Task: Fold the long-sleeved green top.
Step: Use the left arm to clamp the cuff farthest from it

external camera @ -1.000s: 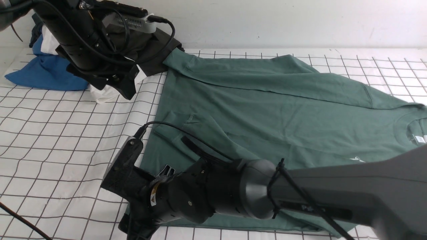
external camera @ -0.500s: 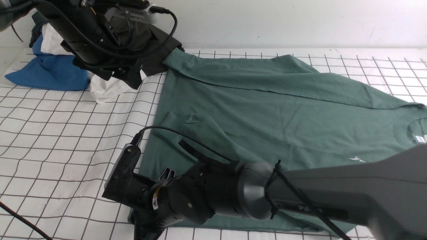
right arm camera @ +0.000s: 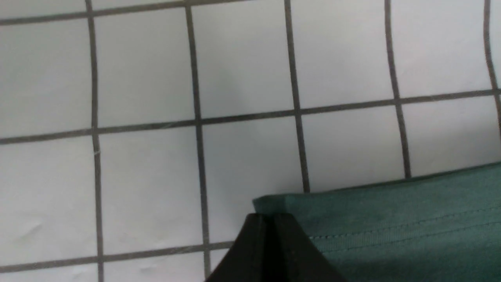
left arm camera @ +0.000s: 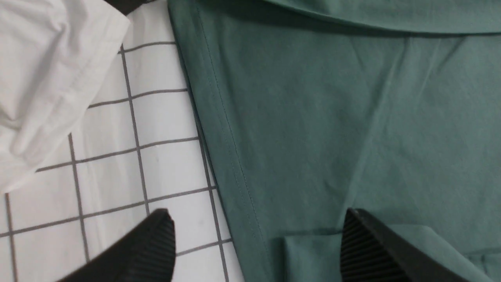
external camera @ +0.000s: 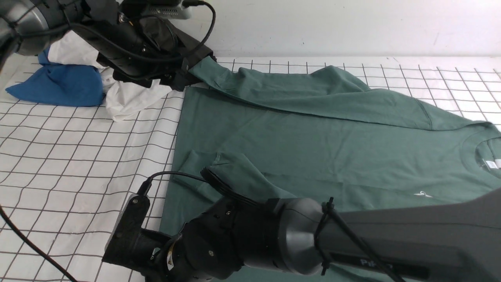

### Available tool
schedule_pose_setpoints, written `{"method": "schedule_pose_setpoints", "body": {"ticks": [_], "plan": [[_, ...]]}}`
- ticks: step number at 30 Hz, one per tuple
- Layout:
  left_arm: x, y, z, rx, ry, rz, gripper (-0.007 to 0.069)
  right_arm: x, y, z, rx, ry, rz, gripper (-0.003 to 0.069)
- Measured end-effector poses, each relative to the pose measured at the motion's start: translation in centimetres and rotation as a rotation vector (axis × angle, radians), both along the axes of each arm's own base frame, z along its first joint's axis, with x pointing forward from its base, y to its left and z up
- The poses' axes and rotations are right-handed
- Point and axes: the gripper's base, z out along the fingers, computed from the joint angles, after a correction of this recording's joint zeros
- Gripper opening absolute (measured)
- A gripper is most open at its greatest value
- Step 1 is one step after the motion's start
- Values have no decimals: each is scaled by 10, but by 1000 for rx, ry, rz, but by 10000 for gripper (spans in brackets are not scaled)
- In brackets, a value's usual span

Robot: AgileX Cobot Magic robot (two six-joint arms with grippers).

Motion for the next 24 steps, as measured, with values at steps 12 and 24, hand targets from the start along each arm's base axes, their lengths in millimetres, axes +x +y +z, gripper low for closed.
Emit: {"method": "schedule_pose_setpoints", "body": {"ticks": [12,24], "plan": [[100,-20,-60,-179,-120,85,517,31,-50,37,-112,175,-270,345],[139,-29,-147,-431,-177,254,435,45,-85,74,-124,209,-393,351]]}}
